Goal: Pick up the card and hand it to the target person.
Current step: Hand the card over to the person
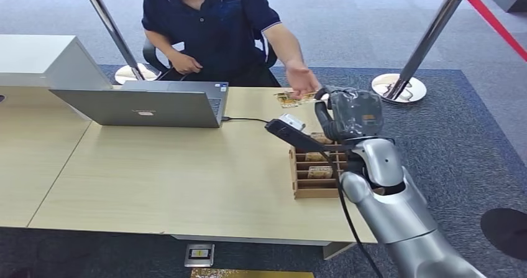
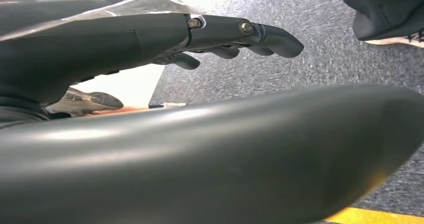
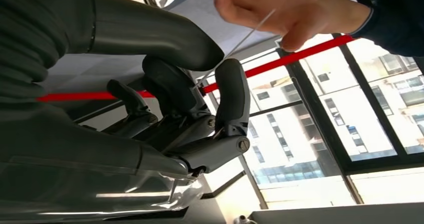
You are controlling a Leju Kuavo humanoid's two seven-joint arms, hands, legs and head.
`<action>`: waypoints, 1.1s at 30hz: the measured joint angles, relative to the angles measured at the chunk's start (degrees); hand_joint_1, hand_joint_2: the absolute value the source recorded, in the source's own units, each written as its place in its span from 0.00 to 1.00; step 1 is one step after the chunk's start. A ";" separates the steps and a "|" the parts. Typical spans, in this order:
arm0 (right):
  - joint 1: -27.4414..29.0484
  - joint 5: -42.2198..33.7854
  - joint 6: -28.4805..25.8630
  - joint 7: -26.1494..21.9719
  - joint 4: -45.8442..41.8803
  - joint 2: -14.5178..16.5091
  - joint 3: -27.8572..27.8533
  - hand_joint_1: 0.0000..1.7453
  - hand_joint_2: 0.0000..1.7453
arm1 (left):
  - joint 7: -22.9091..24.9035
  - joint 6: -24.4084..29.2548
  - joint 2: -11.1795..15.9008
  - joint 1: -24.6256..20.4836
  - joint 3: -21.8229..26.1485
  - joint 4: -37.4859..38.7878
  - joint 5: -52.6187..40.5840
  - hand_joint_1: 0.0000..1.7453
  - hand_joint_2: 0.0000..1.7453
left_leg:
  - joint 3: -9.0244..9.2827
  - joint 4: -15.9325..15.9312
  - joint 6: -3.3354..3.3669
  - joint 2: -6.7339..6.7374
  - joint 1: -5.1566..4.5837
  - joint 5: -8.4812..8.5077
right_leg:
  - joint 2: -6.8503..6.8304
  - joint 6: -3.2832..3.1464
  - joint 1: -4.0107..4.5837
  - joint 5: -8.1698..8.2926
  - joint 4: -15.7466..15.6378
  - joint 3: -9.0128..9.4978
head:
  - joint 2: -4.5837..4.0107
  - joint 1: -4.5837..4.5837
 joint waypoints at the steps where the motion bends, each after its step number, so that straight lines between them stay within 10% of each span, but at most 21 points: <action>1: -0.52 0.88 -0.50 0.50 1.19 0.63 0.13 0.91 1.00 | -0.01 -0.01 0.00 -0.02 -0.01 0.00 -0.10 0.00 0.00 | 0.00 0.00 0.00 0.00 0.00 0.00 | 0.00 0.00 0.00 0.00 0.00 0.00 | 0.00 0.00; 23: -9.03 5.43 -2.07 2.62 22.23 10.52 0.92 0.82 1.00 | 2.14 0.51 -0.07 -0.12 -0.03 0.00 -0.69 0.00 0.00 | 0.00 0.00 -0.03 0.00 0.02 0.02 | 0.00 0.00 0.02 0.00 0.01 -0.02 | 0.00 -0.01; 28: -9.95 7.28 -2.66 4.24 24.83 11.10 0.92 0.00 1.00 | 2.01 0.56 -0.07 -0.14 -0.03 0.00 -0.70 0.00 0.00 | 0.00 0.00 -0.03 0.00 0.02 0.02 | 0.00 -0.01 0.02 0.00 0.01 -0.03 | 0.00 -0.01; 33: -10.19 8.57 -3.87 5.33 26.57 11.23 0.91 0.00 1.00 | 1.92 0.56 -0.07 -0.14 -0.03 0.00 -0.75 0.00 0.00 | 0.00 0.00 -0.03 0.00 0.02 0.02 | 0.00 0.00 0.02 0.00 0.00 -0.03 | 0.01 0.00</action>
